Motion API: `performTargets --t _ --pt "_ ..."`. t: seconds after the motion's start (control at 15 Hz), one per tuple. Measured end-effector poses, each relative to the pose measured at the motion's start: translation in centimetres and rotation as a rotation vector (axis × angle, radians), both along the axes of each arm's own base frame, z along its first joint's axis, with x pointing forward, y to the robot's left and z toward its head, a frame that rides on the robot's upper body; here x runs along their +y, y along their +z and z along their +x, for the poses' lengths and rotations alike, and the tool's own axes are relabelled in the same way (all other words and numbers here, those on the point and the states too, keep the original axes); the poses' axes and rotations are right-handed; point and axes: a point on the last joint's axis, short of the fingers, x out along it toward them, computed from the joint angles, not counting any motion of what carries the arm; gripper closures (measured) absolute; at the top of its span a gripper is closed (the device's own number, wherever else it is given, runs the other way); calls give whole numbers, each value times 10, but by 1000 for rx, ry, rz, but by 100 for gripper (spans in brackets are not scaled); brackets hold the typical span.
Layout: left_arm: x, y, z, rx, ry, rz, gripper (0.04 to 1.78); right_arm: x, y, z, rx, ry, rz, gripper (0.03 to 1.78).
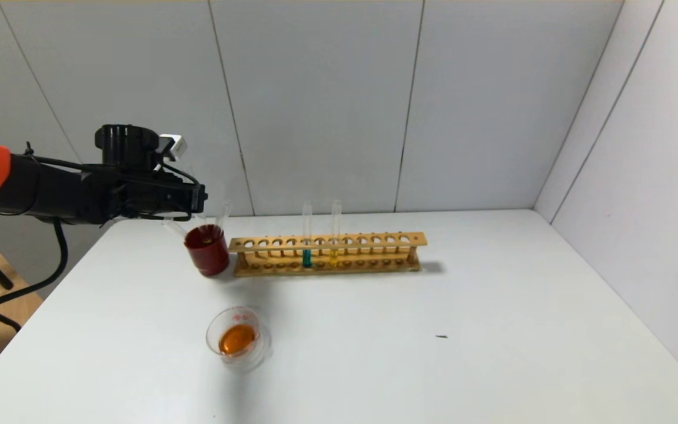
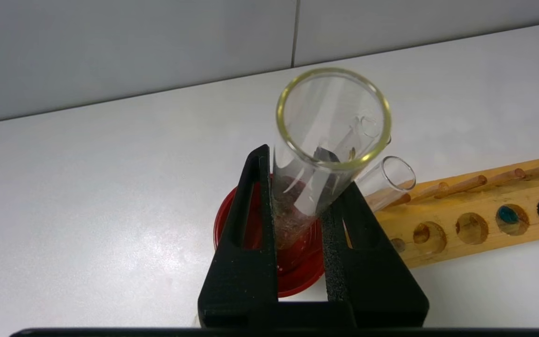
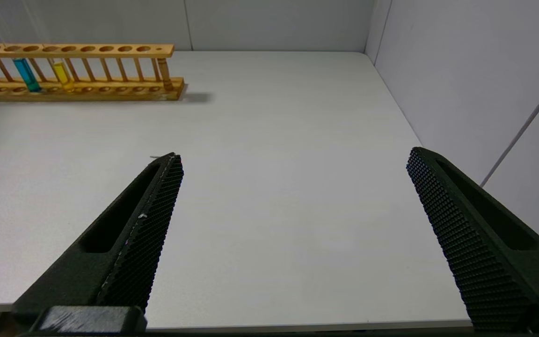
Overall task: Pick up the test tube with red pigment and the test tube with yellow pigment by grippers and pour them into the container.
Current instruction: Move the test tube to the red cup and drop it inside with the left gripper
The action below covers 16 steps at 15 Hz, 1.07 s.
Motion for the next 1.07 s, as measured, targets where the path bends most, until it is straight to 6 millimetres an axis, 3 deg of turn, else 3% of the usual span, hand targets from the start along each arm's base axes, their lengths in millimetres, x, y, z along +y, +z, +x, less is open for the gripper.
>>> performTargets --t 1.07 --pt "6 -19 21 22 12 1 150 0 0 0 0 0 0 6"
